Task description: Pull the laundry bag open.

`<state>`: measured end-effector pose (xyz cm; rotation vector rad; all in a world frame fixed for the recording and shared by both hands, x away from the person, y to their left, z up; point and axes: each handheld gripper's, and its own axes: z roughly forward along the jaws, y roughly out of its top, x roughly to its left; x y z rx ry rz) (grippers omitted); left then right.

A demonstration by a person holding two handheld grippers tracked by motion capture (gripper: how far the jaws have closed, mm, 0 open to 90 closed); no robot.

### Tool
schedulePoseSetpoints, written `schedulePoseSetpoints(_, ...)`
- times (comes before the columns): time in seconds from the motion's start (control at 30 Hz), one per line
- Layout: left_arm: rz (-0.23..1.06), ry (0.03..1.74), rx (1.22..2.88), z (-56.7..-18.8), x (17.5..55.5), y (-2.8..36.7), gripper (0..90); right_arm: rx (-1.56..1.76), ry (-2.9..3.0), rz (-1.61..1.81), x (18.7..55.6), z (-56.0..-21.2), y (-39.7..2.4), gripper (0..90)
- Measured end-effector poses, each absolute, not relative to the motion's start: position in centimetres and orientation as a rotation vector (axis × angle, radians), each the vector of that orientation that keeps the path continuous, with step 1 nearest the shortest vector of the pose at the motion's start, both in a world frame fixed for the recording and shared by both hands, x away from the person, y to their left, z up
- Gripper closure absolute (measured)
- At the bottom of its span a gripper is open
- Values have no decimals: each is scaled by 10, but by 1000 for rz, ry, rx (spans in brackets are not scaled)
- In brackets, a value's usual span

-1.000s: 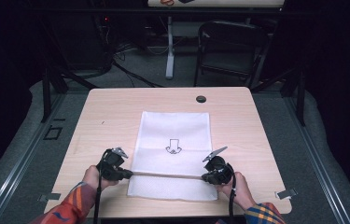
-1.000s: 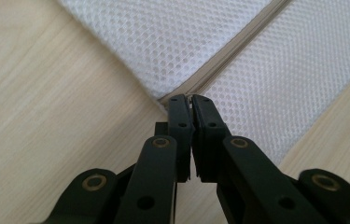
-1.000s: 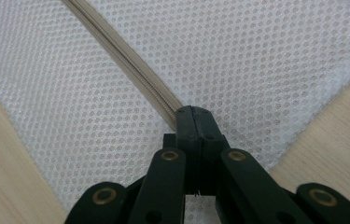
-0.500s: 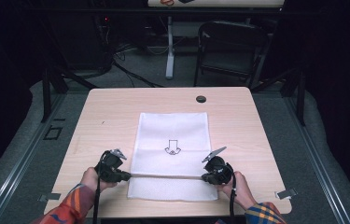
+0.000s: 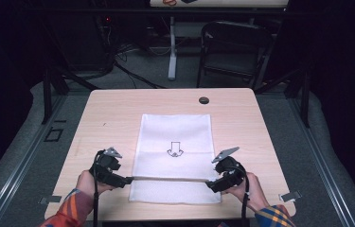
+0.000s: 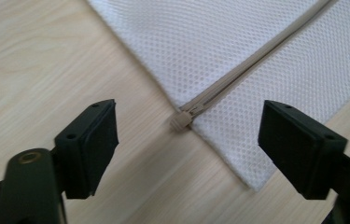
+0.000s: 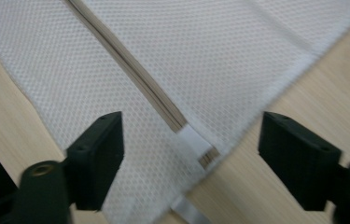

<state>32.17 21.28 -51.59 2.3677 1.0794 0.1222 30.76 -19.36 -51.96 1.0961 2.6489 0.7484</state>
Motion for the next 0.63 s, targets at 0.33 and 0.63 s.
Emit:
schedulePoseSetpoints(0.33,234,1208,2275,-505,302,239,104,1267,2512,740,289,-510,-247,28)
schedulePoseSetpoints(0.63,249,1276,2290,-516,307,249,53,1300,2535,680,287,-516,-256,16)
